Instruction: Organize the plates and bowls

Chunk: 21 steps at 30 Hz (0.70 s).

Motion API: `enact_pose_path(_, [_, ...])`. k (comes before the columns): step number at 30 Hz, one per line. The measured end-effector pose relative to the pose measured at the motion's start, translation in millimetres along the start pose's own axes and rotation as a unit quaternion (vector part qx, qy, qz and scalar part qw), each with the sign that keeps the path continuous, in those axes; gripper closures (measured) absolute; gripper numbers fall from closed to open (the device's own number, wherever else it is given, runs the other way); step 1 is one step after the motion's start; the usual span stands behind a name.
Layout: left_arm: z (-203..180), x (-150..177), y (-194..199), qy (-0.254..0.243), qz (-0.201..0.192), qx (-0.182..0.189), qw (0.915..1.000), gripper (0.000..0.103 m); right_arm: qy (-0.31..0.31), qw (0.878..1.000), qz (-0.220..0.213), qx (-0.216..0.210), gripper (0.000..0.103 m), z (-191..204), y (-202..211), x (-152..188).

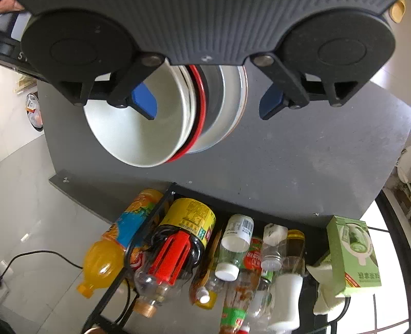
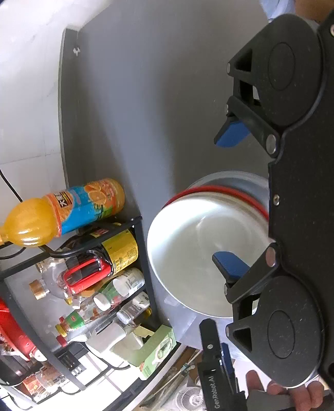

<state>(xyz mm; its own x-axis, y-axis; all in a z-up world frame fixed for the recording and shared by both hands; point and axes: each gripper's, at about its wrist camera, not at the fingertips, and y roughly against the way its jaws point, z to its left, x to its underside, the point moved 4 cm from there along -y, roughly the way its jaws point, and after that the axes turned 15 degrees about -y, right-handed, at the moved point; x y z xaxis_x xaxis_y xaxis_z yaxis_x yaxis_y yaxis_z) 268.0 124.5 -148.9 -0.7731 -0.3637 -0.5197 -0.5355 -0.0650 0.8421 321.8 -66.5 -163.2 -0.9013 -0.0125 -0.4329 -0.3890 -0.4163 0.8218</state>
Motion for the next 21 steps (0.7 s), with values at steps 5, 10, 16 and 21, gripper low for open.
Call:
enact_pose_path(5, [-19.7, 13.5, 26.3, -0.008, -0.021, -0.015, 0.9996, 0.014, 0.012, 0.999, -0.030, -0.012, 0.010, -12.9, 37.7, 8.5])
enact_pose_path(10, [-44.5, 33.8, 60.4, -0.004, -0.041, -0.025, 0.9988, 0.012, 0.009, 0.998, -0.046, -0.034, 0.006, -32.7, 77.8, 18.7])
enact_pose_path(16, [-65.6, 59.5, 101.9, -0.013, -0.064, -0.032, 0.9974, 0.007, 0.012, 0.997, -0.076, -0.028, 0.001, -40.9, 116.6, 36.4])
enact_pose_path(21, [-74.0, 74.8, 128.8, -0.023, -0.077, -0.037, 0.9960, 0.007, 0.021, 0.996, -0.087, -0.027, 0.001, -40.9, 138.3, 49.8])
